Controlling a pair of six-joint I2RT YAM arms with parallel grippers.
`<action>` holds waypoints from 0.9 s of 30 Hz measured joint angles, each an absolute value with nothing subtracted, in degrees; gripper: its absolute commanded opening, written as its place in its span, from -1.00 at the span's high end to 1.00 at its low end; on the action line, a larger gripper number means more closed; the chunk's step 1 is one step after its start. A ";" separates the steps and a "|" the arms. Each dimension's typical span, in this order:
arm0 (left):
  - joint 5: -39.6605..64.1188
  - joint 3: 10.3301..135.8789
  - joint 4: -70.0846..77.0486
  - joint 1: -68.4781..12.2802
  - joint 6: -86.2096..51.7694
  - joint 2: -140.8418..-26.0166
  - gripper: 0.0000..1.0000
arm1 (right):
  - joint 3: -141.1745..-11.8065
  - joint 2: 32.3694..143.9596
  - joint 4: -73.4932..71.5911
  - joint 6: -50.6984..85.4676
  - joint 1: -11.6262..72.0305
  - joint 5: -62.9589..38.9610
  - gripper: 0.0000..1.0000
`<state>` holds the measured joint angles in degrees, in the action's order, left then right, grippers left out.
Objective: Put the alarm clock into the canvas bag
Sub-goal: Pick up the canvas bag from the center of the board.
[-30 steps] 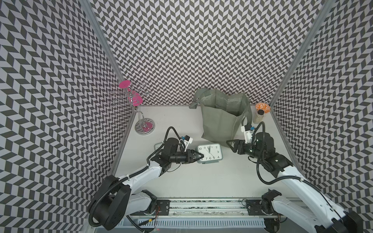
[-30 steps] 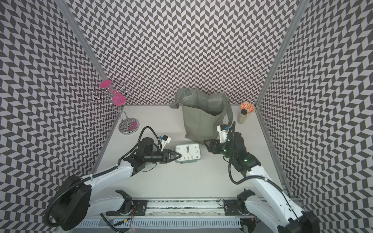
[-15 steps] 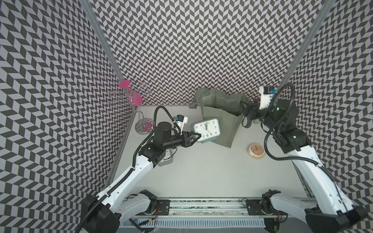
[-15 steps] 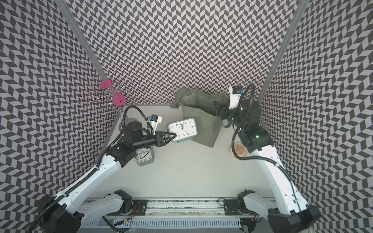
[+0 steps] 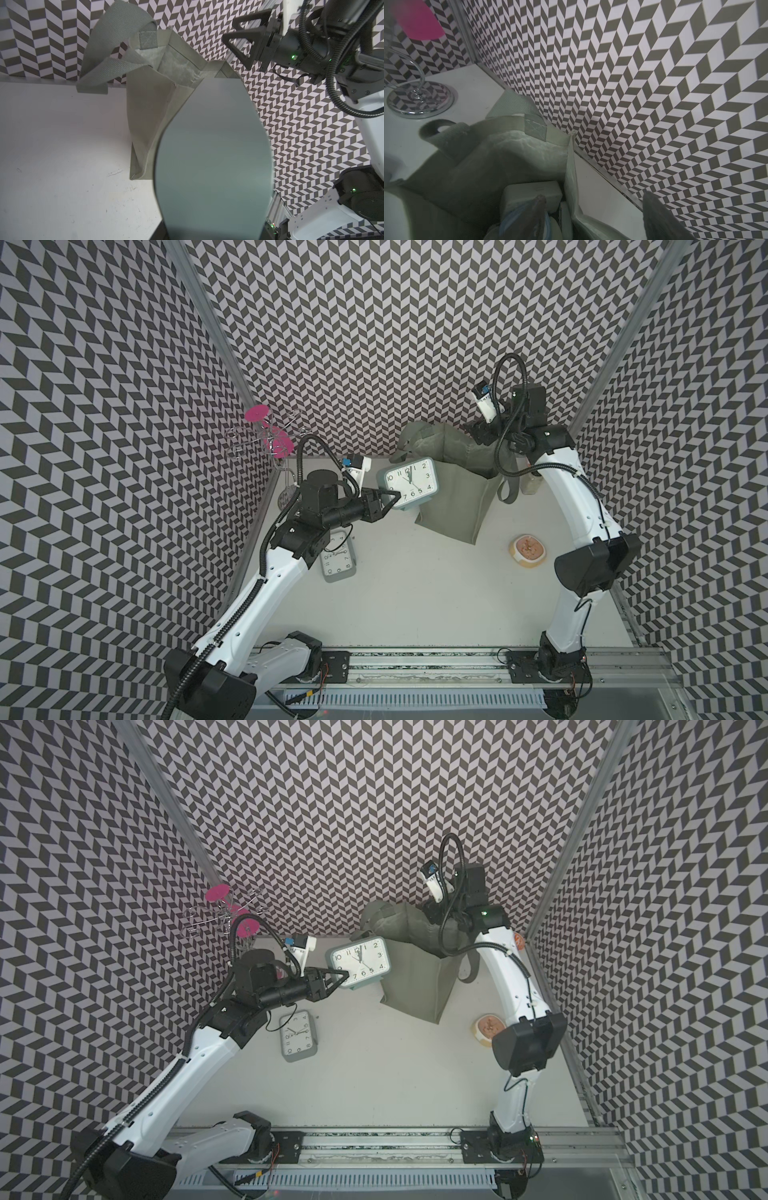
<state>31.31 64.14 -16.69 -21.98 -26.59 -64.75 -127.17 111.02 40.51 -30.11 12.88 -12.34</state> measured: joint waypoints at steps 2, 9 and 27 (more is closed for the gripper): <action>31.33 65.12 -16.75 -21.69 -26.41 -65.63 0.46 | -129.25 113.14 42.78 -32.45 12.01 -12.97 -0.42; 31.79 66.61 -16.80 -21.34 -26.39 -67.94 0.46 | -130.26 116.90 46.41 -38.52 10.85 -14.33 -0.47; 31.90 72.51 -18.33 -20.16 -25.63 -70.19 0.47 | -129.58 118.28 47.20 -38.72 11.35 -11.77 1.00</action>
<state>31.90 72.51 -18.33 -20.16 -25.63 -70.19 -129.58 118.28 47.20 -38.72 11.35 -11.77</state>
